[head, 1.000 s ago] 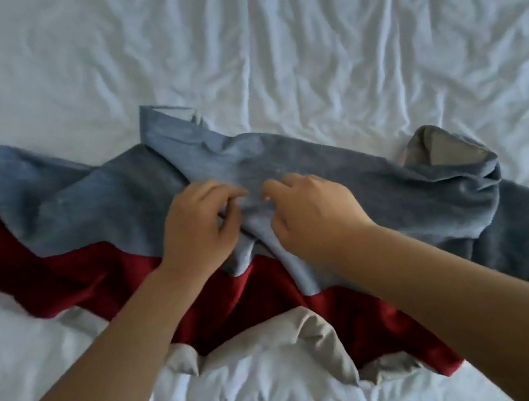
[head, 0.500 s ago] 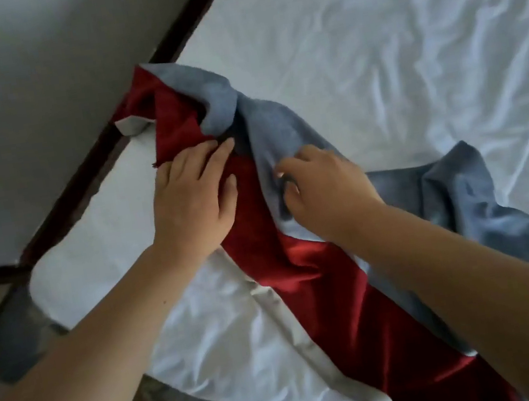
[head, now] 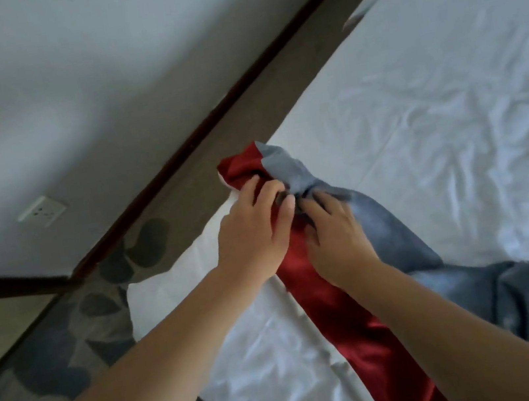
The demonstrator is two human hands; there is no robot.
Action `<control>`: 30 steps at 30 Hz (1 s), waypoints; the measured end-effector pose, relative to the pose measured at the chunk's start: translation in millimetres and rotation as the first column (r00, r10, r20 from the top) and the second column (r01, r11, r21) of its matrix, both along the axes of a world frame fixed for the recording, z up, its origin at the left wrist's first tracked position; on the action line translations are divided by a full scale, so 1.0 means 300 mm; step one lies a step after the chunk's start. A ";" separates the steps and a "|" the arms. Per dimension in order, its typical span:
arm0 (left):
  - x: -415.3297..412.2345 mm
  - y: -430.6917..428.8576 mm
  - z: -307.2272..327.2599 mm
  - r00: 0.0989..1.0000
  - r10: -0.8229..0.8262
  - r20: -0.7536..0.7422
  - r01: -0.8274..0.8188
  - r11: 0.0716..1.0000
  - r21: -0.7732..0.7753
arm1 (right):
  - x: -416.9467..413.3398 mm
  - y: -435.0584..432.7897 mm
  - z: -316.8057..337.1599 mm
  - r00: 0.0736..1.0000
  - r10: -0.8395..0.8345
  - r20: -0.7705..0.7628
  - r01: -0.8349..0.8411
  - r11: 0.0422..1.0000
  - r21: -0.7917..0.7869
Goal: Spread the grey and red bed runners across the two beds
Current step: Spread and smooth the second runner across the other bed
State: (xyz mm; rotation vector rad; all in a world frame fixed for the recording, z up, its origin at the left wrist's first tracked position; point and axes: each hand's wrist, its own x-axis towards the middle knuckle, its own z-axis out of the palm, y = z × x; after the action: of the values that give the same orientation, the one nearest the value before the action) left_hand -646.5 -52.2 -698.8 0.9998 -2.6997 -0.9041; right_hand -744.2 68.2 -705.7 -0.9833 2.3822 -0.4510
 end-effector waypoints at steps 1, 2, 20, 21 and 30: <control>-0.013 -0.003 0.017 0.998 0.059 -0.032 -0.054 0.991 0.121 | 0.005 0.010 0.012 1.000 0.029 0.002 -0.029 1.000 0.002; -0.027 -0.006 0.029 0.991 0.126 -0.047 -0.110 0.960 0.259 | 0.005 0.015 0.017 0.998 0.062 -0.008 -0.062 0.998 0.012; -0.145 -0.267 -0.298 0.892 0.372 0.257 -0.448 0.804 0.392 | -0.079 -0.148 -0.065 0.996 -0.055 -0.072 0.042 0.984 -0.171; -0.149 -0.284 -0.296 0.860 0.430 0.275 -0.511 0.742 0.434 | -0.098 -0.180 -0.074 0.987 -0.127 -0.098 0.107 0.977 -0.183; -0.117 -0.452 -0.243 0.810 0.538 0.235 -0.490 0.400 0.774 | -0.140 -0.396 -0.083 0.992 0.044 0.122 -0.063 0.985 0.160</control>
State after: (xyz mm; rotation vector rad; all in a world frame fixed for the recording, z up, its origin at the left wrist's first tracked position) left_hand -681.5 -187.7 -771.8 1.7751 -1.5783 -2.0032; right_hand -786.1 -50.4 -730.5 -0.9182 2.2417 -0.2799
